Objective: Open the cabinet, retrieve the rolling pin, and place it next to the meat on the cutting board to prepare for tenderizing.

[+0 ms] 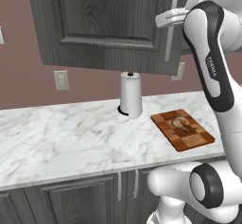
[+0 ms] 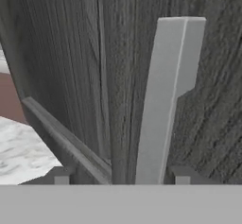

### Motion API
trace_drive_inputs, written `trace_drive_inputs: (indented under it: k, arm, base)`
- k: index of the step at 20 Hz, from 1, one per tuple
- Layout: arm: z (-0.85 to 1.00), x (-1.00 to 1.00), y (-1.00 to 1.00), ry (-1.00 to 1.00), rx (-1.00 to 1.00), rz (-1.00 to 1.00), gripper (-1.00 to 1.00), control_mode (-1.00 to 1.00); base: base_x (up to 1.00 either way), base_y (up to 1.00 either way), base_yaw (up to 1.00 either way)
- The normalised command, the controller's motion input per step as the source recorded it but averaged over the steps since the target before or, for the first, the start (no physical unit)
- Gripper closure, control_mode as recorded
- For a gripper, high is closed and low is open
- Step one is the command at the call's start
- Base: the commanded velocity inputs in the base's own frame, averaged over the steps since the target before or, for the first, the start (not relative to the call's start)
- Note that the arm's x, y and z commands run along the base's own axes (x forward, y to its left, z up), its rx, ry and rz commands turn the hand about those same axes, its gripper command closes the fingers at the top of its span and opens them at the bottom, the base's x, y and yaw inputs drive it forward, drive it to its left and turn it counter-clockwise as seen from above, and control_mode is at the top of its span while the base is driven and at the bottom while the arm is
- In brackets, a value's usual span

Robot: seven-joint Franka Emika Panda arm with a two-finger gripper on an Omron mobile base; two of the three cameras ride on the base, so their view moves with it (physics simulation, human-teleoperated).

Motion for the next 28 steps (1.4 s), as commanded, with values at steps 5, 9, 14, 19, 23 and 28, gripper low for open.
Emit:
trace_drive_inputs:
  k: [5, 9, 14, 19, 23, 28]
  arm:
    - [0.05, -0.55, -0.82, 0.0, 0.09, 0.0, -1.0, -1.0]
    - [0.11, -0.75, -0.98, 0.01, 0.11, 0.0, -1.0, -1.0]
    - [0.17, -0.5, -0.89, 0.14, 0.12, 0.0, -1.0, -1.0]
    - [0.02, 0.06, -0.59, 0.18, 0.11, 0.01, -1.0, -1.0]
    - [-0.07, 0.18, -0.26, 0.16, 0.08, 0.0, -1.0, -1.0]
    - [-0.27, 0.19, -0.03, 0.07, 0.07, 0.0, -1.0, -1.0]
  base:
    - [0.0, 0.0, 0.0]
    - [0.0, 0.0, 0.0]
    - [0.0, 0.0, 0.0]
    - [0.0, 0.0, 0.0]
    - [0.0, 0.0, 0.0]
    - [0.0, 0.0, 0.0]
